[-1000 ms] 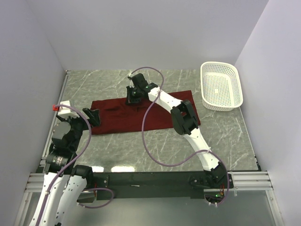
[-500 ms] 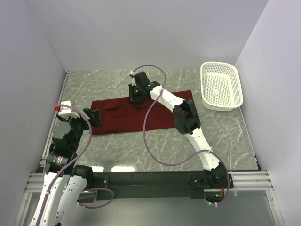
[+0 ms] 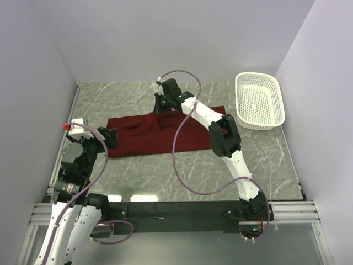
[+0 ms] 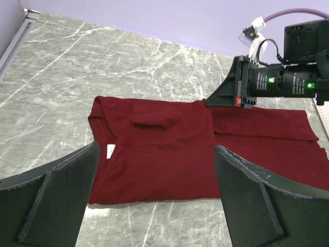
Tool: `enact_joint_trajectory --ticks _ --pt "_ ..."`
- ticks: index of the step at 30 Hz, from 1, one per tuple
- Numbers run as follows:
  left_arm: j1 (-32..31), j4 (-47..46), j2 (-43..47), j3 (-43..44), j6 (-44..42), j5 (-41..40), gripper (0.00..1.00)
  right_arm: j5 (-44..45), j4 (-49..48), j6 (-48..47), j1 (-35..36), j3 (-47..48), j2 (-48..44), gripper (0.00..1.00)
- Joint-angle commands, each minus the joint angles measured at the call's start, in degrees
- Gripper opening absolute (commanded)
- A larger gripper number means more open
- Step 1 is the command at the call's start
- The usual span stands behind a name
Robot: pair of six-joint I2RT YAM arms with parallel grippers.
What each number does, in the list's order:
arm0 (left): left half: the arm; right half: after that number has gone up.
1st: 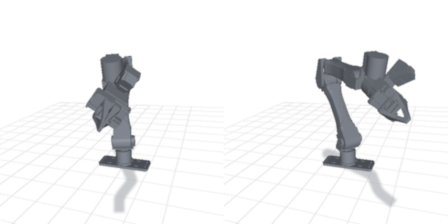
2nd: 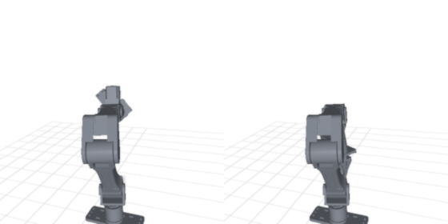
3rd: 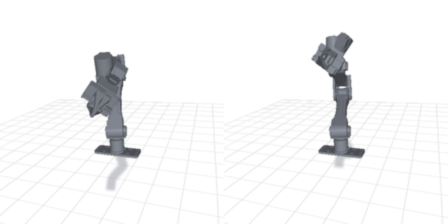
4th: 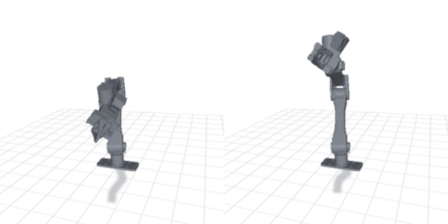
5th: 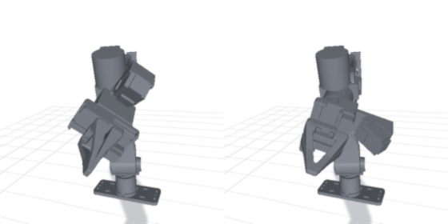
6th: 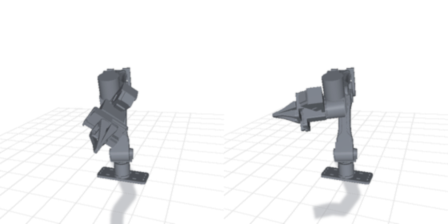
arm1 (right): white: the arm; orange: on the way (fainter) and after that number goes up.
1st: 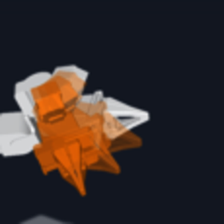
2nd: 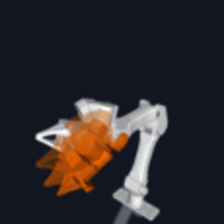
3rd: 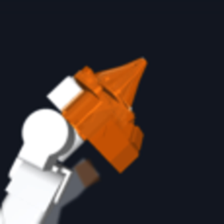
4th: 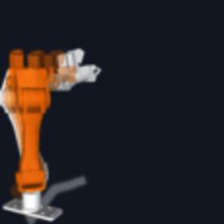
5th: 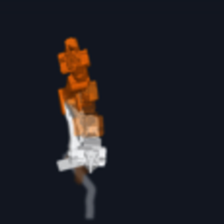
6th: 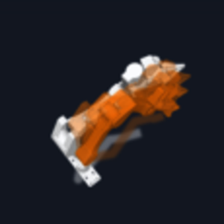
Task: Fold and stack the t-shirts
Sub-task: Fold the tshirt
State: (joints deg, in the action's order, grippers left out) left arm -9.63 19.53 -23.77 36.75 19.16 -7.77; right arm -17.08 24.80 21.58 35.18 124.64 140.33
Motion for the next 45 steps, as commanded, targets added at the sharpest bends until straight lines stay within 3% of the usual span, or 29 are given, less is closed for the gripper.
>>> enact_joint_trajectory --ticks 1,11,20,24,27,30,31,32,33,35,42,45 --pt "-0.1 -2.6 0.5 -0.3 -0.6 0.7 0.98 1.6 -1.9 -0.9 -0.8 -1.6 -4.2 0.0" --pt "-0.1 -2.6 0.2 -0.3 -0.3 1.2 0.98 2.0 -4.7 -1.0 -1.5 -9.1 -7.4 0.03" --pt "-0.1 -2.7 -0.7 -0.4 0.1 2.0 0.99 2.5 -3.7 -2.2 -1.6 -6.6 -7.2 0.27" --pt "-0.1 -3.4 -5.1 -0.2 2.9 1.9 1.0 4.0 -4.3 -5.1 -2.7 -8.6 -10.6 0.43" --pt "0.5 -3.7 -15.0 2.2 6.4 4.8 0.98 0.1 -2.7 -11.4 -4.1 -9.5 -13.1 0.53" --pt "4.2 -5.9 -27.9 7.4 9.3 11.5 0.96 -16.2 0.2 -24.6 -5.4 -13.8 -18.0 0.57" --pt "5.9 -8.1 -34.3 8.3 10.2 15.2 0.95 -22.3 0.5 -27.3 -5.8 -15.9 -19.8 0.57" --pt "9.4 -9.4 -37.5 9.0 11.2 19.0 0.94 -23.9 -0.1 -30.8 -5.9 -21.0 -23.8 0.57" --pt "12.6 -10.9 -41.1 9.8 13.5 26.8 0.99 -25.7 0.0 -32.7 -5.9 -23.5 -25.9 0.58" --pt "15.8 -13.7 -51.1 12.8 14.6 31.7 0.99 -28.0 0.3 -35.8 -5.8 -30.0 -31.2 0.58" --pt "16.3 -12.9 -73.0 27.0 12.6 34.9 0.82 -33.2 1.1 -38.2 -7.1 -41.8 -40.6 0.58" --pt "16.3 -11.1 -76.9 30.8 11.8 34.4 0.73 -34.2 0.8 -37.8 -7.8 -43.0 -42.4 0.58"
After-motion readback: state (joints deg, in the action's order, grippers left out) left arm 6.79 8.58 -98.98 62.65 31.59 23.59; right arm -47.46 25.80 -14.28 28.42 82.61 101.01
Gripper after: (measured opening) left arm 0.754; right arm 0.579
